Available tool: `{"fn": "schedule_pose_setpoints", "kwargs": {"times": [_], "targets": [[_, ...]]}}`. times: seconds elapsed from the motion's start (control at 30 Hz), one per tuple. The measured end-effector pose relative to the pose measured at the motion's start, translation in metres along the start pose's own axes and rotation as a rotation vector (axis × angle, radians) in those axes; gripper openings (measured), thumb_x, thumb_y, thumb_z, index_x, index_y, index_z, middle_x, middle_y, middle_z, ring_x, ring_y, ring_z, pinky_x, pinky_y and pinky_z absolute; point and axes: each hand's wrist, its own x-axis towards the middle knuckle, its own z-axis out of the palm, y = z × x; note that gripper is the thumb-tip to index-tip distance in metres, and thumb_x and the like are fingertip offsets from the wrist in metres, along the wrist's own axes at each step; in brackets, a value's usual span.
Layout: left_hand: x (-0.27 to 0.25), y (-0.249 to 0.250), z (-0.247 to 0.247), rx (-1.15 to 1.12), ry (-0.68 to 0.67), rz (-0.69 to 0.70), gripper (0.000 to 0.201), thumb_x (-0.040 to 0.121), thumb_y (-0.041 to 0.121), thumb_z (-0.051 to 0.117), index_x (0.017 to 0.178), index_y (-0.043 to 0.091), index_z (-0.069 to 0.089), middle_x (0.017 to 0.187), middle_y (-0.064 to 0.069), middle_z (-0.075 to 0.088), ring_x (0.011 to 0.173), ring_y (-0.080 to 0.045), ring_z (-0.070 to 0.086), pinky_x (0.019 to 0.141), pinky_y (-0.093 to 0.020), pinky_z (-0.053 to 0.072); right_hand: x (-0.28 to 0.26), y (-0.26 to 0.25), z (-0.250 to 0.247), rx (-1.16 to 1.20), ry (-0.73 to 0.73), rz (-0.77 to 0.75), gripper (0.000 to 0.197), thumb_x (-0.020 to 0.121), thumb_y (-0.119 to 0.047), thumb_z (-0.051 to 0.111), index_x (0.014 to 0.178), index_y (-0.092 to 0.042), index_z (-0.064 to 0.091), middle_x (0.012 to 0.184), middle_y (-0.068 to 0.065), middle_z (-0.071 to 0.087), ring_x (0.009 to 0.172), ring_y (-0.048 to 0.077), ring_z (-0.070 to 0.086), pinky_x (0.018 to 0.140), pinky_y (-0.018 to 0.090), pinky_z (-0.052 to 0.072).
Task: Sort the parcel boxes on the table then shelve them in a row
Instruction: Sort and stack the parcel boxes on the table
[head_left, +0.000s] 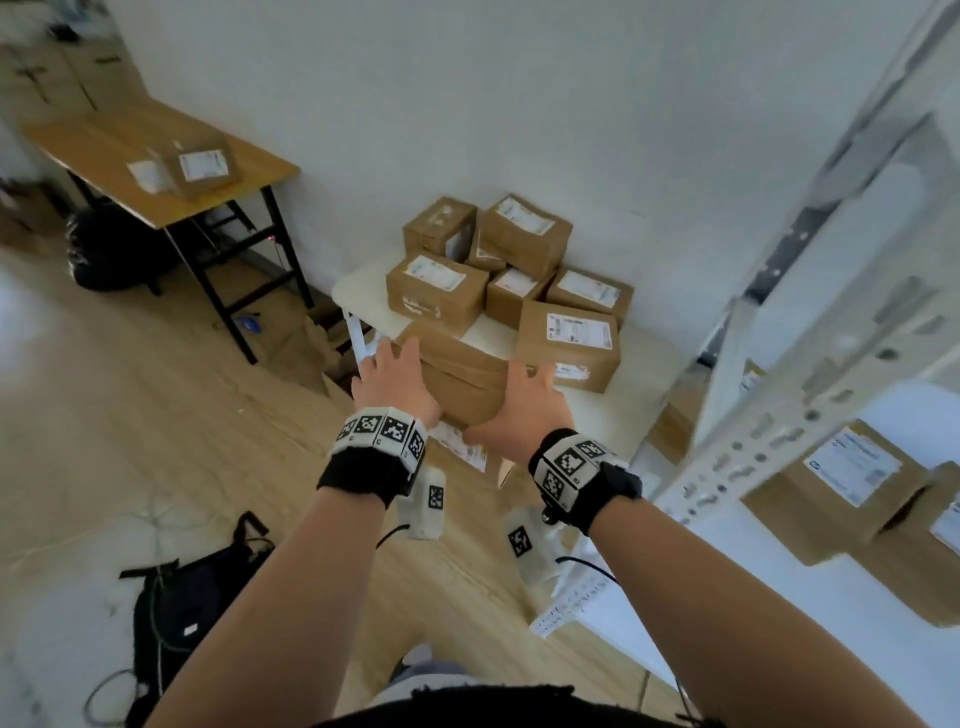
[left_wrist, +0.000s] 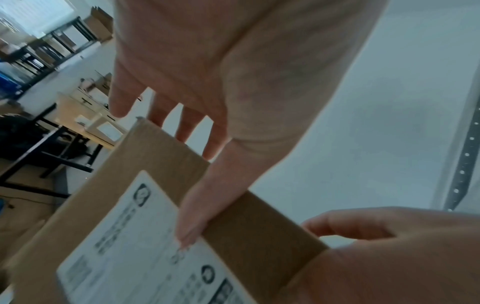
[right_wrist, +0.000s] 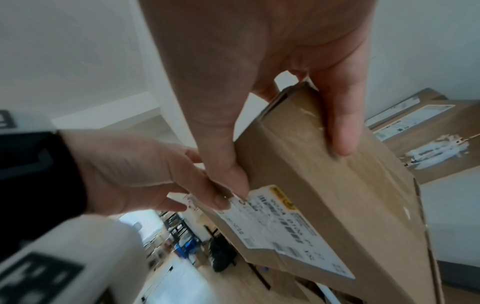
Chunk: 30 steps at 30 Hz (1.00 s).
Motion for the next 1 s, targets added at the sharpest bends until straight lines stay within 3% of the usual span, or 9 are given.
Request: {"fn": "schedule_pose_setpoints", "kwargs": {"times": [0.1,0.23,0.33,0.43,0.53,0.67,0.8,0.87,1.0], "targets": [[0.050,-0.001,-0.013,-0.090,0.025,0.060,0.100,0.078,0.022,0.074,0.155,0.028,0.011,0.163,-0.010,0.007,0.145,-0.038,0.018,0.116,-0.049,0.027,0.042,-0.014,-0.007,0.071,0.073,0.094,0.106,0.062,-0.055,0.080,0.145,-0.020,0.025,0.136,0.012,0.028,0.099,0.032,0.055,0.074,0.036,0.054],[0.101,0.015,-0.022,-0.251,0.043,0.179,0.105,0.086,0.033,0.073,0.157,0.024,-0.003,0.164,-0.015,0.003,0.147,-0.037,0.021,0.117,-0.047,0.027,0.090,-0.016,-0.022,0.186,0.162,0.242,0.112,0.060,-0.059,0.080,0.149,-0.021,0.022,0.140,0.010,0.026,0.109,0.037,0.054,0.083,0.041,0.055],[0.135,0.037,-0.020,-0.379,0.030,0.217,0.107,0.088,0.045,0.069,0.157,0.015,-0.007,0.163,-0.015,0.013,0.147,-0.034,0.024,0.115,-0.049,0.032,0.121,-0.003,-0.037,0.308,0.252,0.351,0.112,0.059,-0.064,0.078,0.147,-0.020,0.027,0.140,0.011,0.030,0.112,0.038,0.053,0.084,0.039,0.051],[0.167,0.063,-0.011,-0.376,-0.054,0.237,0.090,0.093,0.054,0.056,0.155,0.009,0.009,0.157,-0.018,0.029,0.140,-0.036,0.036,0.110,-0.049,0.036,0.152,0.012,-0.048,0.493,0.341,0.449,0.122,0.048,-0.072,0.077,0.147,-0.022,0.028,0.134,0.013,0.037,0.112,0.036,0.054,0.092,0.045,0.053],[0.194,0.088,-0.001,-0.370,-0.155,0.240,0.081,0.096,0.056,0.048,0.153,0.011,0.014,0.147,-0.017,0.045,0.130,-0.037,0.048,0.104,-0.048,0.041,0.182,0.028,-0.056,0.649,0.376,0.502,0.125,0.041,-0.079,0.075,0.144,-0.021,0.035,0.122,0.007,0.046,0.097,0.027,0.062,0.080,0.046,0.060],[0.228,0.124,0.012,-0.370,-0.274,0.335,0.076,0.101,0.050,0.041,0.157,0.017,0.001,0.139,-0.014,0.055,0.120,-0.034,0.058,0.096,-0.041,0.044,0.222,0.053,-0.063,0.866,0.398,0.529,0.113,0.050,-0.073,0.078,0.139,-0.013,0.043,0.116,0.005,0.055,0.087,0.022,0.069,0.060,0.035,0.062],[0.267,0.170,0.026,-0.455,-0.240,0.400,0.062,0.101,0.042,0.046,0.153,0.023,0.017,0.142,-0.008,0.051,0.121,-0.029,0.057,0.100,-0.044,0.046,0.264,0.084,-0.069,0.919,0.349,0.569,0.088,0.067,-0.073,0.070,0.127,-0.013,0.050,0.106,0.001,0.061,0.085,0.019,0.068,0.068,0.038,0.063],[0.285,0.191,0.036,-0.404,-0.247,0.427,0.062,0.101,0.041,0.046,0.153,0.025,0.015,0.141,-0.011,0.047,0.118,-0.030,0.057,0.099,-0.048,0.048,0.283,0.100,-0.071,0.925,0.297,0.589,0.079,0.071,-0.076,0.063,0.121,-0.016,0.053,0.105,0.001,0.064,0.086,0.020,0.069,0.069,0.037,0.063],[0.316,0.220,0.063,-0.225,-0.288,0.487,0.070,0.099,0.041,0.051,0.155,0.022,0.013,0.142,-0.010,0.043,0.117,-0.029,0.056,0.096,-0.043,0.048,0.320,0.134,-0.057,0.770,0.201,0.665,0.060,0.089,-0.071,0.044,0.116,-0.018,0.053,0.108,0.006,0.064,0.085,0.024,0.069,0.066,0.036,0.061]]}}
